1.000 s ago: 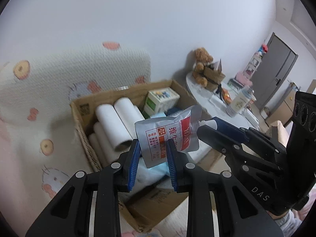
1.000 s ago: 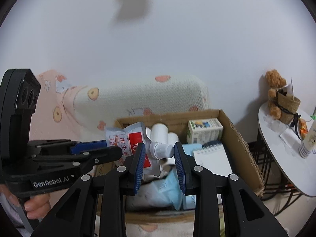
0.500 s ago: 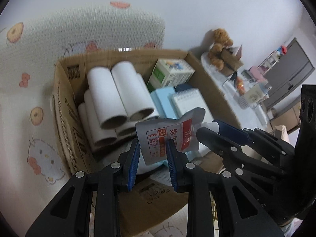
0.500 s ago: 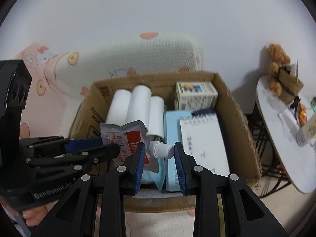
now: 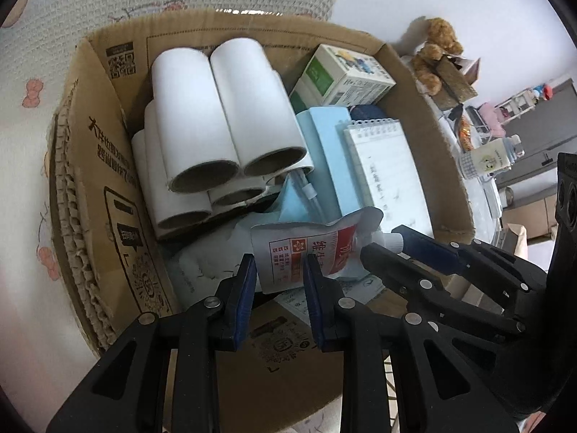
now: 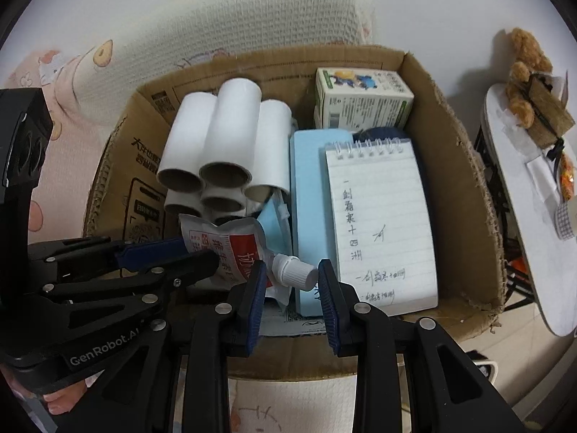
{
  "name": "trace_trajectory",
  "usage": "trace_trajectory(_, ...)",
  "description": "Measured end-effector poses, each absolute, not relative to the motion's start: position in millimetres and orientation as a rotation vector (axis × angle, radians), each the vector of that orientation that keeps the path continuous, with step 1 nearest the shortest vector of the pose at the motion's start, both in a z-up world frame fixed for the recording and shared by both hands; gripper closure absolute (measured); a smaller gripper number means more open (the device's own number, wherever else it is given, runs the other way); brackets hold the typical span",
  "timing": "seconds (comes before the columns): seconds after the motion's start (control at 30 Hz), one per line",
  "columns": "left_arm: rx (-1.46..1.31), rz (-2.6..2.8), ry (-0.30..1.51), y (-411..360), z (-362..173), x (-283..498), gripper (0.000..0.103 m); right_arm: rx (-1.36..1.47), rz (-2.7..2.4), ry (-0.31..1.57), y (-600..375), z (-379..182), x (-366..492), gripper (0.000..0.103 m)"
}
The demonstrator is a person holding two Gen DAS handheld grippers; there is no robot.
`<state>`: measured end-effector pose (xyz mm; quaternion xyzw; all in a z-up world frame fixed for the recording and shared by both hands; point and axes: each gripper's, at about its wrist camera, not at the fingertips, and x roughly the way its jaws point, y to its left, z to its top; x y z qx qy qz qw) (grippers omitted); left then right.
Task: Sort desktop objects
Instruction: 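Carry the sachet in the left gripper over the cardboard box, then lower the sachet into the box beside the white tubes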
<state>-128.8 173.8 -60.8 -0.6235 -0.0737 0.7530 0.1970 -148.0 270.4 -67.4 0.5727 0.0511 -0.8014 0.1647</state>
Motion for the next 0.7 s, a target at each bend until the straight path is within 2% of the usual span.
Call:
trace_trajectory(0.2, -1.88, 2.08, -0.211, 180, -74, -137, 0.077, 1.731, -2.213, 0.111, 273, -80, -164, 0.077)
trace_trajectory(0.23, -1.906, 2.087, -0.199, 182, -76, -137, 0.083, 1.75, -2.198, 0.103, 273, -84, -166, 0.077)
trace_trajectory(0.33, -1.958, 2.107, -0.204, 183, -81, -138, 0.084, 1.769, -2.183, 0.11, 271, -91, -167, 0.077)
trace_trajectory(0.7, -1.885, 2.202, -0.158, 181, -68, -129, 0.086, 1.684, -2.222, 0.222, 259, -87, -163, 0.077)
